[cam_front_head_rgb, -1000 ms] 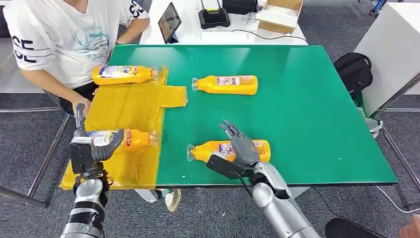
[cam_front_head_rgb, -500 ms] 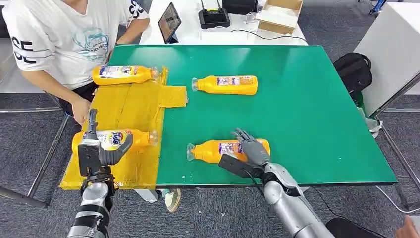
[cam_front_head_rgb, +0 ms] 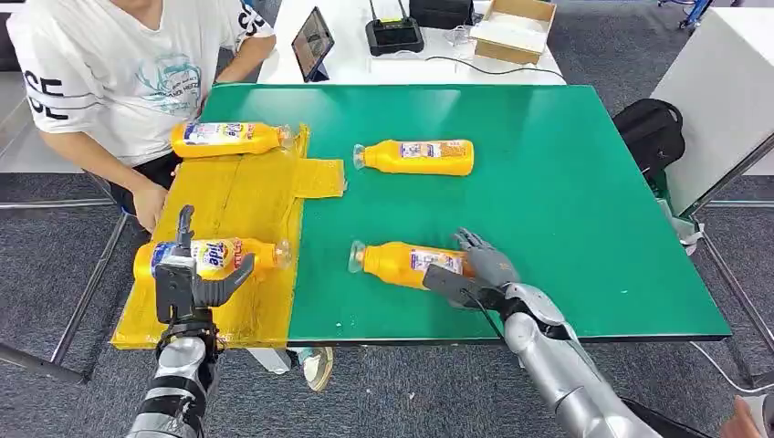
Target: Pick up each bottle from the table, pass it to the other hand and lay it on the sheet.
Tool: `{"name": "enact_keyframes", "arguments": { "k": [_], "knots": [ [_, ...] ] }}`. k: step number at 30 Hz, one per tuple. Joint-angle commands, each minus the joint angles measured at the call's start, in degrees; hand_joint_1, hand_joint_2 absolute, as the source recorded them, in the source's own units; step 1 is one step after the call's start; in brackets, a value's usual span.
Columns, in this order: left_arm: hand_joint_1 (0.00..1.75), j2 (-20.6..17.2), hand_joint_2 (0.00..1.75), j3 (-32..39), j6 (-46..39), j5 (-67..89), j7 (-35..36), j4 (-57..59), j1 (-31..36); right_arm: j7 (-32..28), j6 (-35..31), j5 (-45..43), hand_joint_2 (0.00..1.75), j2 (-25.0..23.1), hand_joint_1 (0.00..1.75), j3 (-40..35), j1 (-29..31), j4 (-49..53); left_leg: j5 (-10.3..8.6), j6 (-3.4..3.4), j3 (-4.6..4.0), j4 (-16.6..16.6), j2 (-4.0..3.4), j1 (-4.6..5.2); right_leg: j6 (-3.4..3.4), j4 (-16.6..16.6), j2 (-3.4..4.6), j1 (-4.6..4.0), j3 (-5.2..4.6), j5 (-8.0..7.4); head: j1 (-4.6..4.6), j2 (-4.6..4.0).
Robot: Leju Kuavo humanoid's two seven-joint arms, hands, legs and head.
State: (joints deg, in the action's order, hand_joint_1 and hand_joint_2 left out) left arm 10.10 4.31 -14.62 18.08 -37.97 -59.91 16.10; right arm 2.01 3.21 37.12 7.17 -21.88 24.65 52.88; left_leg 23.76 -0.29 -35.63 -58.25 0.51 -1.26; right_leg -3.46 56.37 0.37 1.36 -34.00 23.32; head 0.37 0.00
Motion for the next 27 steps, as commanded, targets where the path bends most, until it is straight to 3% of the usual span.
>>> {"name": "enact_keyframes", "arguments": {
  "k": [1, 2, 3, 8, 10, 18, 27],
  "knots": [
    [0.0, -0.8, 1.75, -1.0, 0.8, -0.9, 0.5, 7.0, 3.6, -0.2, 2.7, -1.4, 1.75, 0.0, 0.44, -4.3, 3.5, -10.0, 0.01, 0.09, 0.22, 0.1, -0.04, -0.03, 0.25, -0.1, -0.06, -0.08, 0.22, -0.02, 0.0, 0.0],
    [0.0, -0.7, 1.75, -1.0, 0.8, -1.0, 0.5, 7.0, 3.7, -0.3, 2.6, -1.7, 1.75, -0.4, 0.56, -4.3, 3.6, -10.4, 0.02, 0.06, 0.17, 0.1, -0.08, 0.0, 0.26, -0.1, -0.01, -0.05, 0.12, -0.05, 0.0, 0.0],
    [0.0, -0.6, 1.75, -1.0, 0.8, -1.1, 0.6, 7.1, 3.7, -0.3, 2.6, -1.8, 1.75, -0.7, 1.26, -4.5, 3.5, -10.6, 0.03, 0.04, 0.16, 0.0, -0.18, -0.01, 0.23, 0.0, 0.04, -0.05, 0.07, -0.06, 0.02, 0.0],
    [0.0, -0.5, 1.75, -0.9, 0.6, -1.9, 0.6, 7.3, 3.7, -2.3, -0.3, -4.0, 1.75, -2.3, 1.45, -3.8, 2.5, -10.1, 0.03, 0.04, 0.22, 0.1, -0.24, -0.05, 0.21, 0.0, 0.05, -0.1, 0.11, -0.06, 0.0, 0.0],
    [0.0, -0.5, 1.75, -1.0, 0.7, -2.0, 0.6, 6.9, 3.4, -2.4, -0.8, -4.3, 1.75, -2.6, 1.73, -3.7, 1.8, -9.2, 0.02, 0.06, 0.26, 0.1, -0.27, -0.06, 0.24, -0.1, 0.08, -0.11, 0.14, -0.07, 0.02, 0.0],
    [0.0, -0.1, 1.75, -1.0, 1.0, -2.8, 0.8, 7.1, 3.4, -6.5, -4.4, -6.3, 1.75, -3.6, 1.75, -0.9, -1.7, -4.5, 0.06, 0.06, 0.22, 0.1, -0.2, -0.04, 0.26, -0.1, 0.03, -0.1, 0.13, 0.0, 0.02, 0.0],
    [0.0, -0.1, 1.75, -1.0, 1.1, -2.8, 0.8, 7.1, 3.4, -6.7, -4.7, -6.3, 1.75, -3.7, 1.75, -0.6, -1.9, -4.2, 0.05, 0.07, 0.13, 0.0, -0.21, -0.03, 0.26, 0.0, 0.04, -0.09, 0.03, -0.02, 0.02, 0.0]
  ]
}}
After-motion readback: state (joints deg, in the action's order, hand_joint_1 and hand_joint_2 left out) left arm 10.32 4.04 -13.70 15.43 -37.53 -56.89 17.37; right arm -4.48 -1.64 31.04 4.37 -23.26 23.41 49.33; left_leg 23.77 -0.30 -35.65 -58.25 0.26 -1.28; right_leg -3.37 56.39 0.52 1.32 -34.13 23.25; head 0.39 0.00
